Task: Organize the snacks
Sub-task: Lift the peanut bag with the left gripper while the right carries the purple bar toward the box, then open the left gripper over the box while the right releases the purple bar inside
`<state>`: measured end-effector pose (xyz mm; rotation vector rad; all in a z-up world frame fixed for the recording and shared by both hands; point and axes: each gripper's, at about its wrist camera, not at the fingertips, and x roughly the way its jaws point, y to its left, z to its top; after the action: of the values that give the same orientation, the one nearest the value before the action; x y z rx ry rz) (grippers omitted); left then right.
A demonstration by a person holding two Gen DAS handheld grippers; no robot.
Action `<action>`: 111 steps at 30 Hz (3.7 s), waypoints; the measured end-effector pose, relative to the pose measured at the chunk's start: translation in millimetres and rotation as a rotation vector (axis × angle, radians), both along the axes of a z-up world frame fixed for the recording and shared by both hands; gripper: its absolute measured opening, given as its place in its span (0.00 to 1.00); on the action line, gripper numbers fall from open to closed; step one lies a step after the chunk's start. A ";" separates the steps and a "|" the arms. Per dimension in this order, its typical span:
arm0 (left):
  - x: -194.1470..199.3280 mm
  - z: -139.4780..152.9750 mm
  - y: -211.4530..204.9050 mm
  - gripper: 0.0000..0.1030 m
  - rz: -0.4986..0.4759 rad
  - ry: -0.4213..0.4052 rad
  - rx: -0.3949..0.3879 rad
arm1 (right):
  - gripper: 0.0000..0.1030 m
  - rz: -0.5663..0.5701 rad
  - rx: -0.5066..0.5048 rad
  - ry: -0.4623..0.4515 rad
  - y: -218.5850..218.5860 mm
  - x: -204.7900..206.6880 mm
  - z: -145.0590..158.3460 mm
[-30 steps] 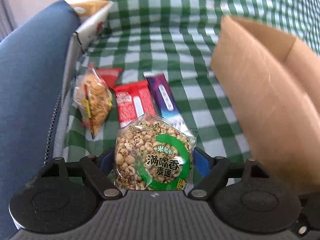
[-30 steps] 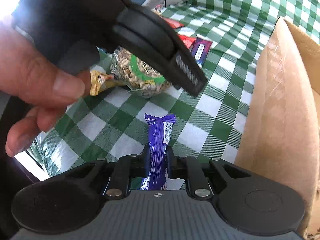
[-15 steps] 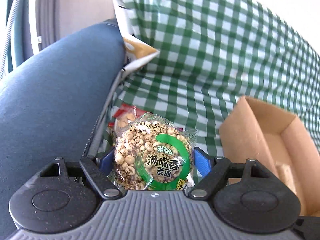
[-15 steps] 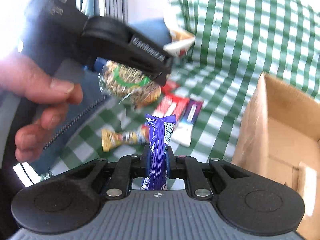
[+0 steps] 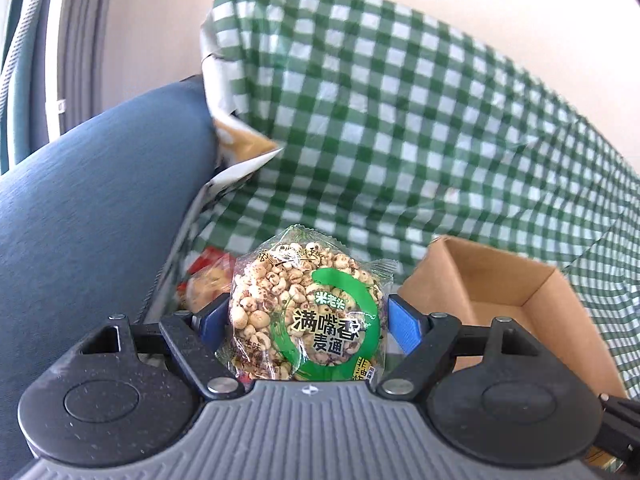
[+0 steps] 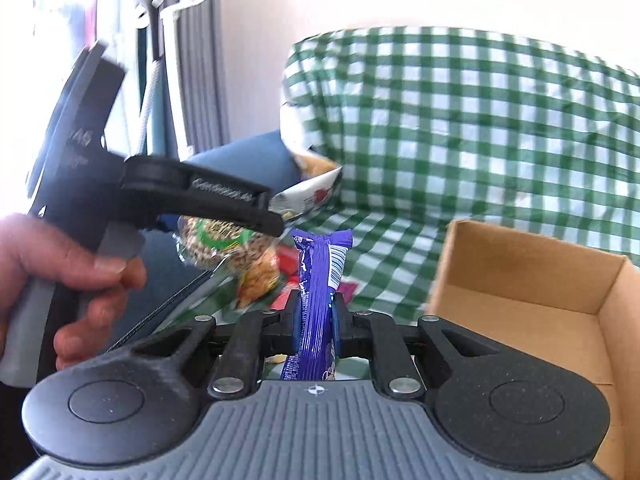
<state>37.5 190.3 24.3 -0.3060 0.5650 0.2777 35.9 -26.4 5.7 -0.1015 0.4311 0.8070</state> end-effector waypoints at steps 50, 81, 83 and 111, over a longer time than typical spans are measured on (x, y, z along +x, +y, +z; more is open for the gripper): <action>51.1 1.0 -172.6 0.82 -0.425 -0.183 0.005 | 0.15 -0.574 0.111 -0.037 -167.5 68.5 -3.2; 54.5 -1.0 -176.1 0.82 -0.463 -0.186 0.026 | 0.15 -0.531 0.078 -0.066 -166.6 70.8 -3.0; 54.4 -1.3 -175.9 0.82 -0.466 -0.186 0.027 | 0.15 -0.530 0.076 -0.067 -166.3 70.6 -3.0; 49.6 5.9 -170.4 0.92 -0.461 -0.216 -0.006 | 0.64 -0.536 0.054 -0.061 -161.5 75.5 -3.9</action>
<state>87.1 19.9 30.1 -0.2005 0.4079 -0.2006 111.4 -187.9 1.8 0.0406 0.3547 0.2863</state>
